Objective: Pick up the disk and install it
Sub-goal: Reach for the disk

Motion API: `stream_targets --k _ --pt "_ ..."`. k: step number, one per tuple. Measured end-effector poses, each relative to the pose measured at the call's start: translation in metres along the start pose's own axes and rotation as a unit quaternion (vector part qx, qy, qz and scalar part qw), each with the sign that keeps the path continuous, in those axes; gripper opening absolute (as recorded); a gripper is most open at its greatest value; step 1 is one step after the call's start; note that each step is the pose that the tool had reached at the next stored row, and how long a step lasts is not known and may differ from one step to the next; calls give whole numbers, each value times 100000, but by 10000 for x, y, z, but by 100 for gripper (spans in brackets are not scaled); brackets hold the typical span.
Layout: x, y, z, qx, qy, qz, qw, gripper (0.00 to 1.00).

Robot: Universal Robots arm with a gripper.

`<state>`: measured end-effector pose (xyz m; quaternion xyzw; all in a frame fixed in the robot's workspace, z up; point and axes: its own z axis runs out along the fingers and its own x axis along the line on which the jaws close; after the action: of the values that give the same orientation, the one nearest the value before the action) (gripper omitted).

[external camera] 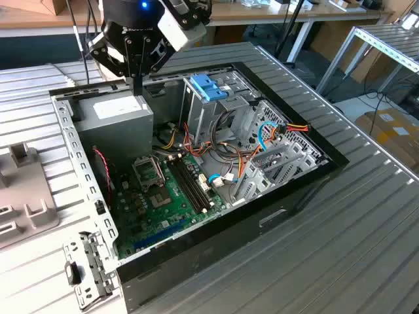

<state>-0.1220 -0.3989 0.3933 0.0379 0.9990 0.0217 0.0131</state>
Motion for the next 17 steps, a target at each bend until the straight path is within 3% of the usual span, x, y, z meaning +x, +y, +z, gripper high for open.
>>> stream_targets --k 17 --pt "107 -8 -3 4 3 1 100000 11"
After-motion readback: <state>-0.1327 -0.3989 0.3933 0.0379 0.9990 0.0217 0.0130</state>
